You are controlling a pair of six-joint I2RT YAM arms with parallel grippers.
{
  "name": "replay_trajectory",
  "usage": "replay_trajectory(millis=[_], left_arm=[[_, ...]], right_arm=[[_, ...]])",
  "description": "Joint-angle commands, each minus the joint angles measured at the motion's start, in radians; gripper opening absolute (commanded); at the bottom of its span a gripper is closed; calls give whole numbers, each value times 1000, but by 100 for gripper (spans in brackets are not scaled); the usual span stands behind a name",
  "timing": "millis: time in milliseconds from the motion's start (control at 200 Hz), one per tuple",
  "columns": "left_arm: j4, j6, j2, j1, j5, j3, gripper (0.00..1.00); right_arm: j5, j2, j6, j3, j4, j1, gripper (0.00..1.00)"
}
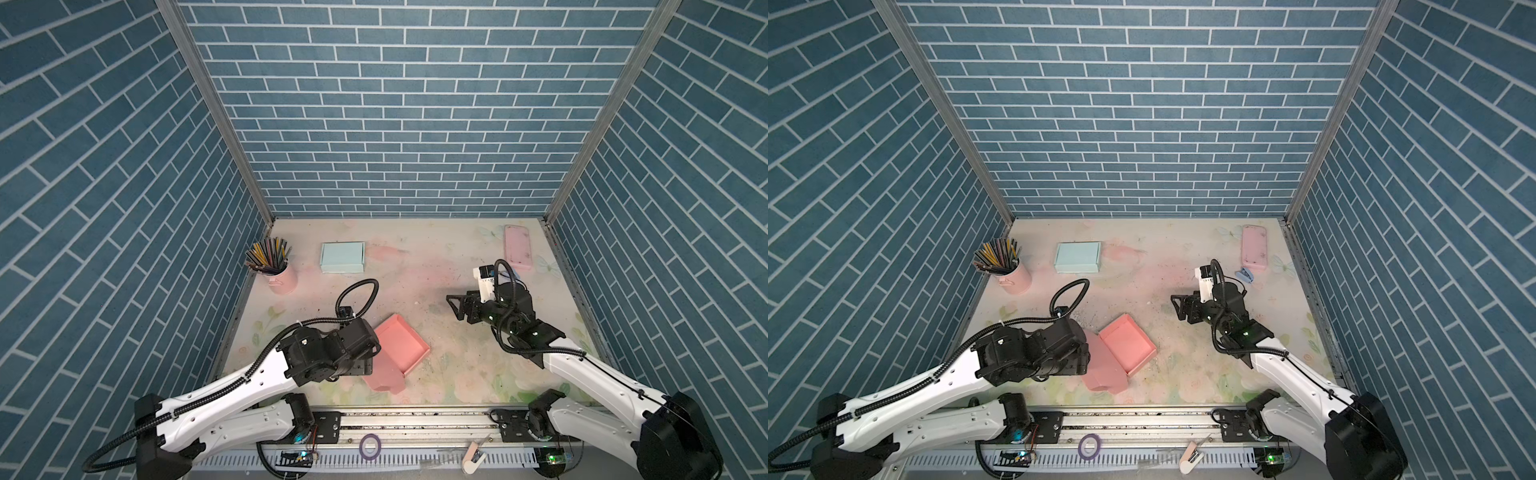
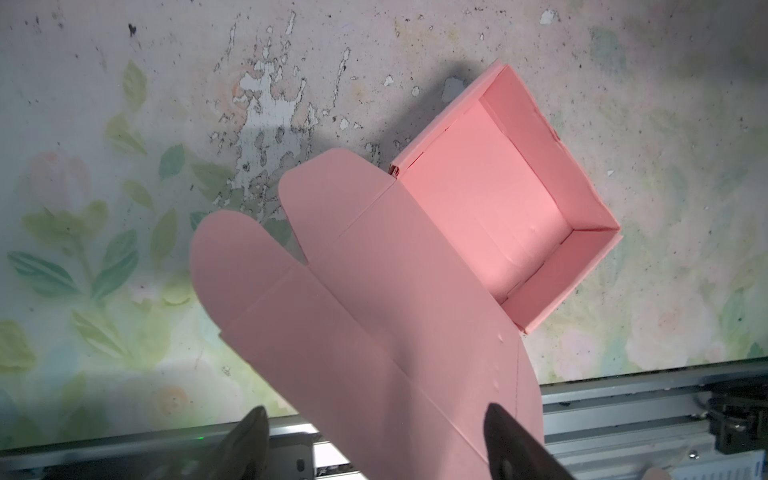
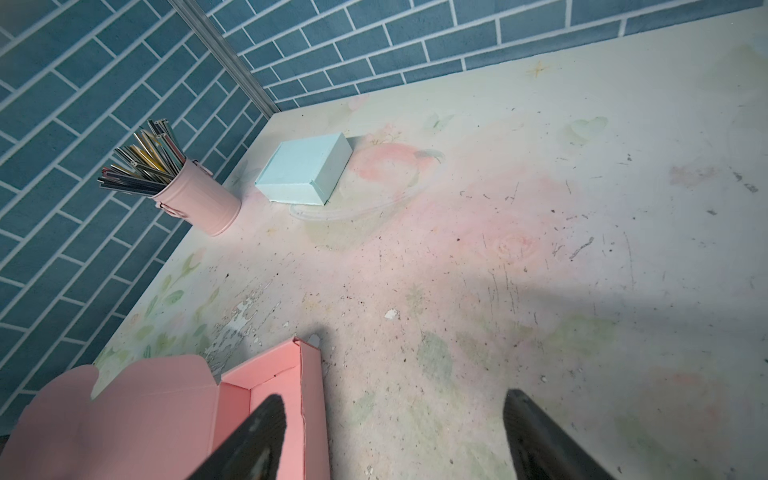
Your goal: Fold the paper box
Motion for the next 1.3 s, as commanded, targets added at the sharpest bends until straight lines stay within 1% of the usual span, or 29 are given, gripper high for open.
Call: replay_trajectory(millis=[0,100,210,355,505,585,615,665,710,785,830,925,1005,1065,1125,1180,1295], left_arm=[[72,-54,-12,-11,-39,-32,72],[89,-39,-1,-15,-57,-22,59],[78,-36,9,-13,-88,-7,44],[86,-28,24,-13,-111,4,25],[87,-3,66,-13,-125,34,15],[79,36,96,-7,-133,74,8],[80,59,113,9,-126,90,6],[88,128,141,48,-94,125,3],[98,210,174,102,-40,171,2],[80,420,257,198,70,299,1],[25,541,331,236,101,402,1],[-89,819,506,248,209,619,1],[-190,1002,627,238,263,745,0],[-224,1093,680,225,270,810,0],[-243,1159,718,210,297,866,0],[-254,1211,744,202,325,906,0],[-296,1302,798,201,350,969,0]], right_arm=[[24,-17,-8,14,6,-3,83],[30,-38,-13,2,17,-3,83],[45,-74,-21,-25,48,-3,83],[56,-125,-52,-84,138,-3,83],[65,-207,-103,-162,244,-3,83],[83,-253,-127,-190,263,-3,82],[88,-268,-135,-203,278,-3,82],[92,-291,-142,-232,315,-3,82],[89,-305,-154,-258,354,-3,82],[59,-321,-179,-298,428,-3,82],[31,-324,-191,-312,463,-3,82],[-32,-312,-210,-313,505,-3,83],[-104,-284,-245,-293,522,-3,84],[-153,-253,-290,-265,501,-3,84],[-179,-227,-346,-235,458,-4,84],[-193,-209,-395,-207,408,-6,86],[-298,-173,-441,-172,356,-19,85]])
